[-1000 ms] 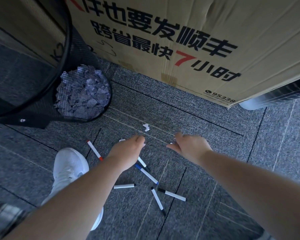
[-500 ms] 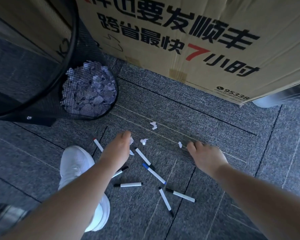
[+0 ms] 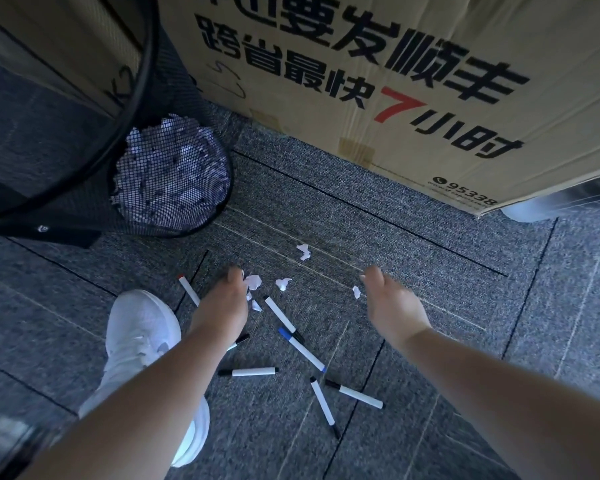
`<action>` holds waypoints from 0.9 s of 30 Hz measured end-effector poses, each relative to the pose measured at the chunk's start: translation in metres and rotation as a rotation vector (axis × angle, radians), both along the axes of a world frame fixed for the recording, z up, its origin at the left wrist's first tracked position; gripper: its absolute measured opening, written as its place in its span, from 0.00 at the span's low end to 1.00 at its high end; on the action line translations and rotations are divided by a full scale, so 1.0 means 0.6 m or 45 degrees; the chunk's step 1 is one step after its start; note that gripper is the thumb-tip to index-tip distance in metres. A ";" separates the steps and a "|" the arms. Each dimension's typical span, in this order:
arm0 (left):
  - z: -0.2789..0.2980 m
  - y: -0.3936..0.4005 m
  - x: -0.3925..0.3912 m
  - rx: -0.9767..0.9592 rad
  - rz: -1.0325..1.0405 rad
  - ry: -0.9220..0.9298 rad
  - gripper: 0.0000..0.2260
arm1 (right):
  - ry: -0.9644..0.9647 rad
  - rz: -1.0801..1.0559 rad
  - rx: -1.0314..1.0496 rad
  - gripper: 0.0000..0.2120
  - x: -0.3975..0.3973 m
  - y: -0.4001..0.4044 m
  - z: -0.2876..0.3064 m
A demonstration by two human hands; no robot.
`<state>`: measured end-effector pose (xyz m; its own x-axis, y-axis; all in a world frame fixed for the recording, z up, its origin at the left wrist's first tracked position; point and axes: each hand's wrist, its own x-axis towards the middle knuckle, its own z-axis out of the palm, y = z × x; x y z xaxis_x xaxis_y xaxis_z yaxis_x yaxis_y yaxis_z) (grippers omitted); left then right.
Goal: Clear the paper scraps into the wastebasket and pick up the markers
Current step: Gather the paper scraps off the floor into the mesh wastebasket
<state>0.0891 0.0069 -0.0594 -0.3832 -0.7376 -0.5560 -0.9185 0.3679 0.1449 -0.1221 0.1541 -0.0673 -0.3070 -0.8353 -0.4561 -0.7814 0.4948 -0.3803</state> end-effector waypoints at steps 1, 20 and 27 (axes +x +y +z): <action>-0.004 0.001 0.000 -0.018 -0.011 0.003 0.08 | 0.009 0.000 -0.015 0.13 0.004 0.000 -0.004; -0.040 0.012 0.009 -0.395 -0.297 0.103 0.25 | 0.429 0.162 0.141 0.24 0.039 -0.005 -0.022; -0.039 0.004 0.007 -0.390 -0.404 0.053 0.21 | 0.373 0.222 0.282 0.11 0.031 -0.009 -0.020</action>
